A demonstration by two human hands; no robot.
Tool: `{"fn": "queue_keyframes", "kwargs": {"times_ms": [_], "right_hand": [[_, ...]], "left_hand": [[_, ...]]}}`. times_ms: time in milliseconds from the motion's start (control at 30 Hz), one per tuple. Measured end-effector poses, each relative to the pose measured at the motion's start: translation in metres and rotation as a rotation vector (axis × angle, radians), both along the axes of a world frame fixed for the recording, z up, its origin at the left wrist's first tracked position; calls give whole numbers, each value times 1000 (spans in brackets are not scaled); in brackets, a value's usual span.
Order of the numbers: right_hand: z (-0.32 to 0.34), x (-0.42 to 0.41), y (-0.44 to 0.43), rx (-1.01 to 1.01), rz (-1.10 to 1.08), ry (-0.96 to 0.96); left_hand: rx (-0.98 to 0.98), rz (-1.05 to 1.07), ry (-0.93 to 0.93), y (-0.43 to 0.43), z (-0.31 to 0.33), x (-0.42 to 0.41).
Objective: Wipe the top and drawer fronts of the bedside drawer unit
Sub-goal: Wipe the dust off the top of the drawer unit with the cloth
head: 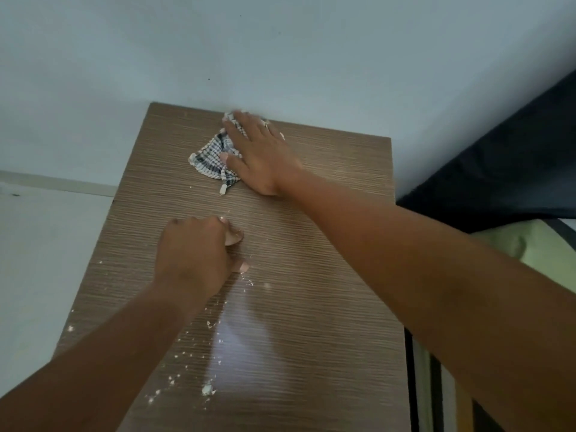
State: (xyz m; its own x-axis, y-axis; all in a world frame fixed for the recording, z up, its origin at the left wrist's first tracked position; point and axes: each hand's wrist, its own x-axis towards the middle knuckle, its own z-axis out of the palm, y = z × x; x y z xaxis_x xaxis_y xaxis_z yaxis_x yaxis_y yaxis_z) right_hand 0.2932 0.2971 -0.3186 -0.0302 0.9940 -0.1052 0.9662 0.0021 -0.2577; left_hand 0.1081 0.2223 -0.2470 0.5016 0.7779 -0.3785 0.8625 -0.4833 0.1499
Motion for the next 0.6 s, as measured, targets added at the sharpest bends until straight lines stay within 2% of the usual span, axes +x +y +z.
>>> {"fn": "queue_keyframes", "kwargs": {"times_ms": [133,233,300,367,433,500,600], "right_hand": [[-3,2,-1,0,98,-36],[-4,1,-18,-1,166,-61],[-1,-2,-37,-13,174,-63],[0,-11,-65,-13,183,-70],[2,-28,-97,-17,184,-64],[2,-51,-132,-33,181,-44],[5,-91,-186,-42,184,-14]], "left_hand": [[13,-42,16,4,-5,-3],[5,-13,-37,4,-14,-10],[-28,14,-119,-1,-23,-21],[-29,40,-280,-10,-32,-41],[58,68,-379,-18,-38,-69],[142,49,-346,-27,-39,-96],[186,-105,-172,-42,-35,-126]]}}
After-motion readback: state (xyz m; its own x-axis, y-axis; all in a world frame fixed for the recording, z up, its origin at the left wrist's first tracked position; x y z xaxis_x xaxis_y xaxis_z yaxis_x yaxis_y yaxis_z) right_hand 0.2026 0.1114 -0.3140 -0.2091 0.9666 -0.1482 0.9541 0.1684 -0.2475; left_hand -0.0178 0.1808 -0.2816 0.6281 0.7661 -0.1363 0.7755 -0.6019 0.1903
